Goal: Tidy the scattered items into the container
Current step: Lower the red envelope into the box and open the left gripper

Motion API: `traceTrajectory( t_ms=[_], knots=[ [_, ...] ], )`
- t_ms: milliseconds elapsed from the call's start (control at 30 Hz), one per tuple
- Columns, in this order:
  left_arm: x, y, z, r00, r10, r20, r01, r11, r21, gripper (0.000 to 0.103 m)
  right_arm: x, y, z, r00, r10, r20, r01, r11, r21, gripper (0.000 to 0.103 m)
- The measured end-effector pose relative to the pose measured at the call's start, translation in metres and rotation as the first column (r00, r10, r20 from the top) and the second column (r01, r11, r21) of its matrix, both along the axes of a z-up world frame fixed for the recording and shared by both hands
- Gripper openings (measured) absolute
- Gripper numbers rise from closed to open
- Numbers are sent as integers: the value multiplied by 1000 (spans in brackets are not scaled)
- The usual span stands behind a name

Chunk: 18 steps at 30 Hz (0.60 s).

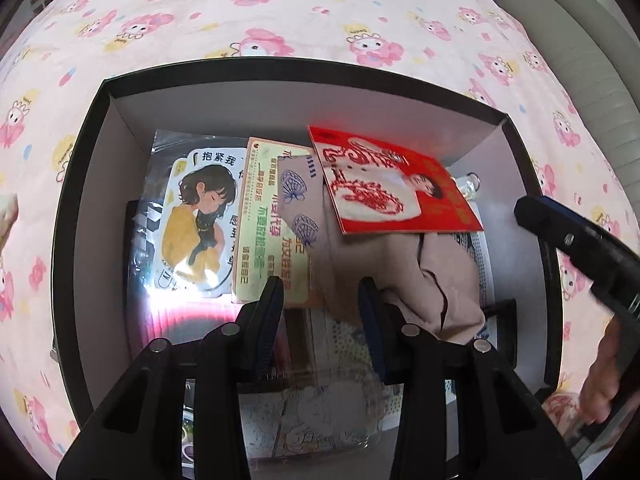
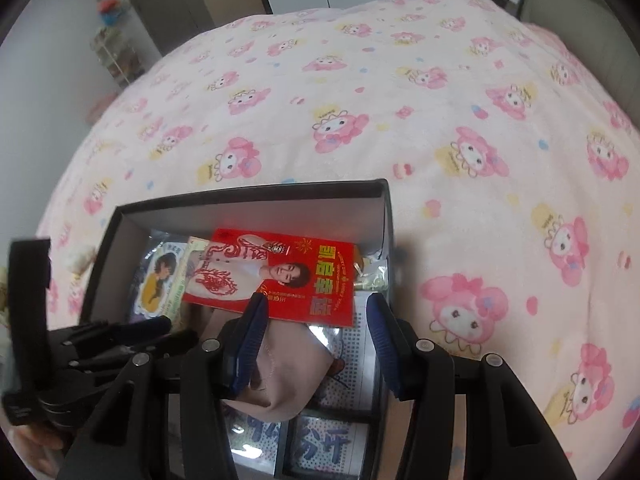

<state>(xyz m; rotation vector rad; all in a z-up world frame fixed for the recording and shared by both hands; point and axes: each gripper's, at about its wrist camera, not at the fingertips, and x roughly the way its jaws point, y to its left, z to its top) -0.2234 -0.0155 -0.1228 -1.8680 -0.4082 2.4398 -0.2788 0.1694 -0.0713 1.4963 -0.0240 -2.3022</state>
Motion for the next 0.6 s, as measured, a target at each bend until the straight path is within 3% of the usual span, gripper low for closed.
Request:
traceTrajectory(
  t_ms=[67, 300, 467, 600],
  knots=[
    [0, 2, -3, 1000, -16, 9, 16, 1000, 3, 38, 2, -1, 0, 1000, 19, 15, -18, 1000, -16, 40],
    [-17, 5, -10, 1000, -24, 11, 24, 1000, 7, 34, 22, -28, -5, 991, 131, 16, -132, 991, 35, 40],
    [-24, 3, -8, 1000, -1, 21, 0, 1000, 21, 34, 23, -36, -23, 987, 151, 58, -156, 985, 78, 40],
    [-12, -8, 6, 999, 26, -19, -26, 1000, 16, 35, 23, -41, -33, 988, 144, 55, -150, 980, 129, 40]
  ],
)
